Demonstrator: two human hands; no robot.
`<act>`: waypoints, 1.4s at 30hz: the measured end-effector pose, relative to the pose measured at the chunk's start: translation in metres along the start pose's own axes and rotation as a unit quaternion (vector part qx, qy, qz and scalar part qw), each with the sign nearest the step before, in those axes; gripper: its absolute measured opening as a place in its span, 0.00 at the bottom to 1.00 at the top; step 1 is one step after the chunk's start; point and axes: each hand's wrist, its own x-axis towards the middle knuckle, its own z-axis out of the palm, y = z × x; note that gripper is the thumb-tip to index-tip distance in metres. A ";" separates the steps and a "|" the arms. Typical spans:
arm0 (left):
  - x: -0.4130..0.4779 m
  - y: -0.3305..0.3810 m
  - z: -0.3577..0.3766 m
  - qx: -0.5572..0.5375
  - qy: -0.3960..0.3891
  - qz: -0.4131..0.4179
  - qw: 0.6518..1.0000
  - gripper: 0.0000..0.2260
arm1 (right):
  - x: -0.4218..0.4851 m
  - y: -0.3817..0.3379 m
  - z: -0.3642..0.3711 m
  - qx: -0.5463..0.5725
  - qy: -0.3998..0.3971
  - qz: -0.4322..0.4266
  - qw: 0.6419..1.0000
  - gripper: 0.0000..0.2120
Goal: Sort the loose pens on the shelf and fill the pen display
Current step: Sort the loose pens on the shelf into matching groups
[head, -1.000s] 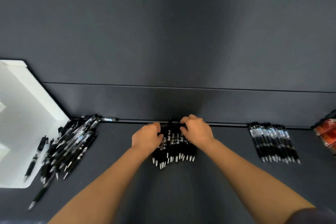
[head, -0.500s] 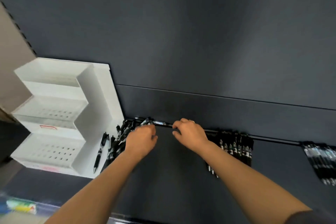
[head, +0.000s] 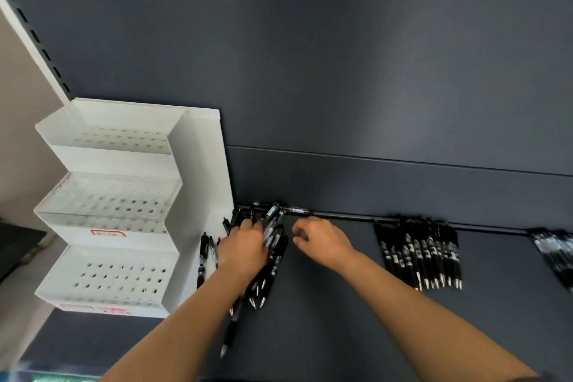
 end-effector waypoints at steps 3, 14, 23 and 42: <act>0.003 0.003 0.002 0.006 -0.016 -0.012 1.000 0.15 | 0.002 -0.004 0.007 0.020 -0.011 0.013 1.000 0.13; 0.013 -0.014 0.002 -0.111 -0.040 -0.038 0.992 0.08 | 0.021 -0.025 0.027 0.126 -0.053 0.090 0.987 0.07; 0.006 -0.029 -0.006 -0.183 -0.007 -0.041 0.982 0.10 | 0.033 -0.038 0.038 0.182 -0.052 0.214 0.958 0.12; 0.019 0.059 -0.014 -0.158 -0.041 0.072 0.984 0.09 | -0.017 0.032 -0.004 0.442 0.083 0.215 0.867 0.09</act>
